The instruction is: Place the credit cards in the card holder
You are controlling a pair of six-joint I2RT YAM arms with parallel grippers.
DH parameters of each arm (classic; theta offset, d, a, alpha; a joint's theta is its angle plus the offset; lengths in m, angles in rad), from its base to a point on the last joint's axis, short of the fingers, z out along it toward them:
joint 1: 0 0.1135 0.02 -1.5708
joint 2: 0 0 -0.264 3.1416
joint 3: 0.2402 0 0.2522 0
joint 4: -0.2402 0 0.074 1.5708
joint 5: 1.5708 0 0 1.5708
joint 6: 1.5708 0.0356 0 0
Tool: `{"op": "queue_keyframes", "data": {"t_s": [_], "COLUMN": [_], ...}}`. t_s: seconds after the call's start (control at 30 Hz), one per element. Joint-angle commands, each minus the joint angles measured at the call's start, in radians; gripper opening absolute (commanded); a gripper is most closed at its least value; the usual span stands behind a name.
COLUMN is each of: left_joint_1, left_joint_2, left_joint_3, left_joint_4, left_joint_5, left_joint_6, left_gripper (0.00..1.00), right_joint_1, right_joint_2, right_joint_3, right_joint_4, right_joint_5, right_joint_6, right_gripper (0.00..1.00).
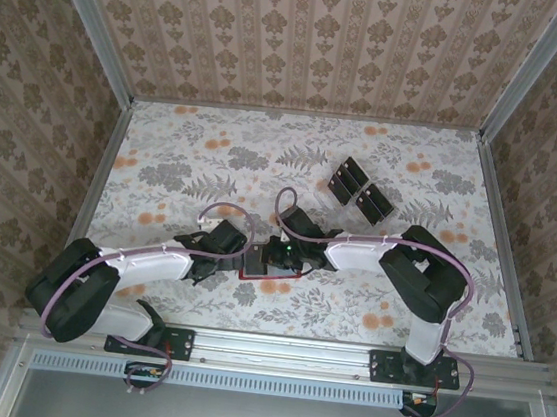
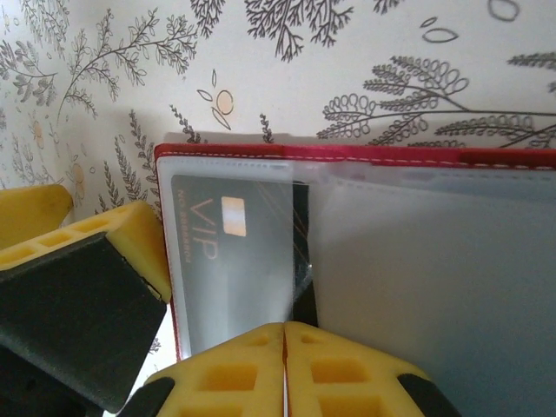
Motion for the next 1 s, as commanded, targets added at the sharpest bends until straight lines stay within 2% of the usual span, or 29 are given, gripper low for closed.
{"op": "queue_keyframes", "data": {"t_s": [0.0, 0.13, 0.27, 0.43, 0.53, 0.77, 0.97], "left_joint_1": [0.001, 0.003, 0.018, 0.046, 0.059, 0.068, 0.067], "left_joint_2": [0.053, 0.021, -0.065, -0.156, -0.170, -0.117, -0.062], "left_joint_3": [-0.014, -0.001, -0.001, -0.016, -0.026, -0.029, -0.029], "left_joint_4": [0.069, 0.032, -0.030, -0.090, -0.108, -0.104, -0.074], "left_joint_5": [0.068, 0.052, 0.031, 0.023, 0.021, 0.024, 0.041], "left_joint_6": [0.014, 0.023, 0.028, 0.037, 0.038, 0.039, 0.036], "left_gripper": [1.00, 1.00, 1.00, 1.00, 1.00, 1.00, 1.00], "right_joint_1": [0.008, 0.004, 0.000, -0.001, 0.003, 0.016, 0.024], "right_joint_2": [0.018, -0.020, -0.102, -0.166, -0.162, -0.090, -0.039], "right_joint_3": [0.026, 0.022, 0.011, 0.006, 0.022, 0.078, 0.103], "right_joint_4": [0.013, -0.002, -0.051, -0.137, -0.185, -0.220, -0.223], "right_joint_5": [-0.022, -0.012, 0.033, 0.096, 0.121, 0.127, 0.119], "right_joint_6": [0.015, 0.002, -0.028, -0.071, -0.103, -0.146, -0.153], "right_gripper": [0.08, 0.13, 0.30, 0.32, 0.29, 0.11, 0.06]}}
